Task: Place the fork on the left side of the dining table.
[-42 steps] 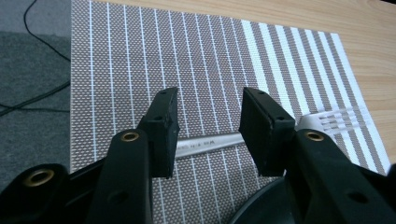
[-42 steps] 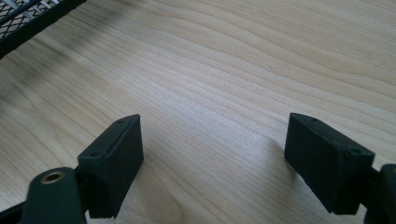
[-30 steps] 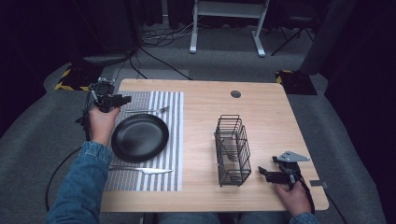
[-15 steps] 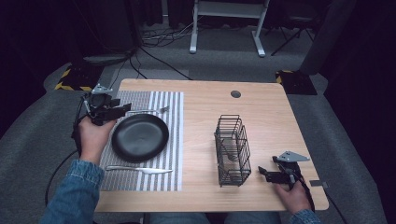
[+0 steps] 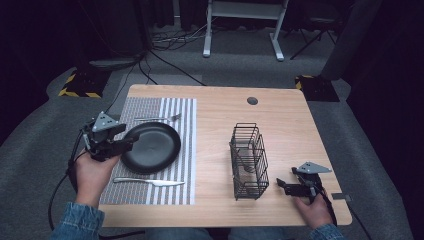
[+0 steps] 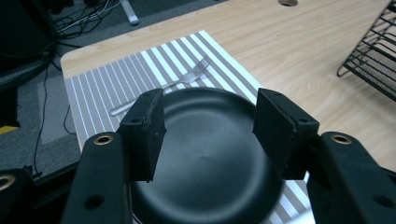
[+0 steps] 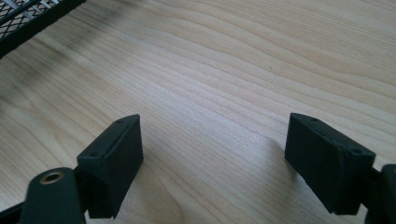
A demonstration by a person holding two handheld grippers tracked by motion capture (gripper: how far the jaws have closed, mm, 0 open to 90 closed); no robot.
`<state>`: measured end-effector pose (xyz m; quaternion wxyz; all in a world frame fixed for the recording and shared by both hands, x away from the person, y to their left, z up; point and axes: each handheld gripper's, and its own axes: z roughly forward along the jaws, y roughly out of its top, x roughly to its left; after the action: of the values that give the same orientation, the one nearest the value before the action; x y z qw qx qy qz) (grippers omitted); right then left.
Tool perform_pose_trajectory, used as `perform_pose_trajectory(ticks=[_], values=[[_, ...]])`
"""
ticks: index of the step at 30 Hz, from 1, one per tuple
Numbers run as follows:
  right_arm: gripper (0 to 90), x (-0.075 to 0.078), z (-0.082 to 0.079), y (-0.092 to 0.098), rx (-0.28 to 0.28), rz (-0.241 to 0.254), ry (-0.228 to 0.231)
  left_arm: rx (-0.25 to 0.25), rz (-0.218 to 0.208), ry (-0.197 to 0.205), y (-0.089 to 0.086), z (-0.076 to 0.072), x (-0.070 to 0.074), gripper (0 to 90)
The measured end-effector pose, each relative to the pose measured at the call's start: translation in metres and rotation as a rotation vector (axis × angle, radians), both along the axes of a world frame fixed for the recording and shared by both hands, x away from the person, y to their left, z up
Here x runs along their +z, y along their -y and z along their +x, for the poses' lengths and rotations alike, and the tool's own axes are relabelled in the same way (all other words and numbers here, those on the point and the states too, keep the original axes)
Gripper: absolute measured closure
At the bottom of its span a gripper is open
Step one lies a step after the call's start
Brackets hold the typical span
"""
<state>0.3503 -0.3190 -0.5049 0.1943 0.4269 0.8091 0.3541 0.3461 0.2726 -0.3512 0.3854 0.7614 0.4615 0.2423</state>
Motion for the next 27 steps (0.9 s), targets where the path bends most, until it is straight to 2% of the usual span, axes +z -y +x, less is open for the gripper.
perform_pose_trajectory(ticks=[4,6,10,12,13,16,20,25,27], values=[[19.2,0.000,0.000,0.000,0.000,0.000,0.000,0.002,-0.011,0.003,-0.003,-0.012,-0.006,43.7],[19.2,0.000,0.000,0.000,0.000,0.000,0.000,0.009,0.005,0.005,-0.005,-0.023,-0.013,43.6],[19.2,0.000,0.000,0.000,0.000,0.000,0.000,-0.003,0.001,0.010,-0.007,-0.037,-0.024,42.5],[19.2,0.000,0.000,0.000,0.000,0.000,0.000,-0.006,0.001,0.012,-0.007,-0.039,-0.026,41.7],[19.2,0.000,0.000,0.000,0.000,0.000,0.000,-0.013,0.011,0.010,-0.007,-0.045,-0.033,41.6],[19.2,0.000,0.000,0.000,0.000,0.000,0.000,-0.019,0.010,0.017,-0.007,-0.052,-0.039,41.5],[19.2,0.000,0.000,0.000,0.000,0.000,0.000,-0.034,-0.014,0.032,-0.005,-0.061,-0.049,41.5],[19.2,0.000,0.000,0.000,0.000,0.000,0.000,-0.047,-0.033,0.029,-0.002,-0.068,-0.063,41.4],[19.2,0.000,0.000,0.000,0.000,-0.001,0.000,-0.055,-0.020,0.012,0.000,-0.070,-0.071,41.2]])
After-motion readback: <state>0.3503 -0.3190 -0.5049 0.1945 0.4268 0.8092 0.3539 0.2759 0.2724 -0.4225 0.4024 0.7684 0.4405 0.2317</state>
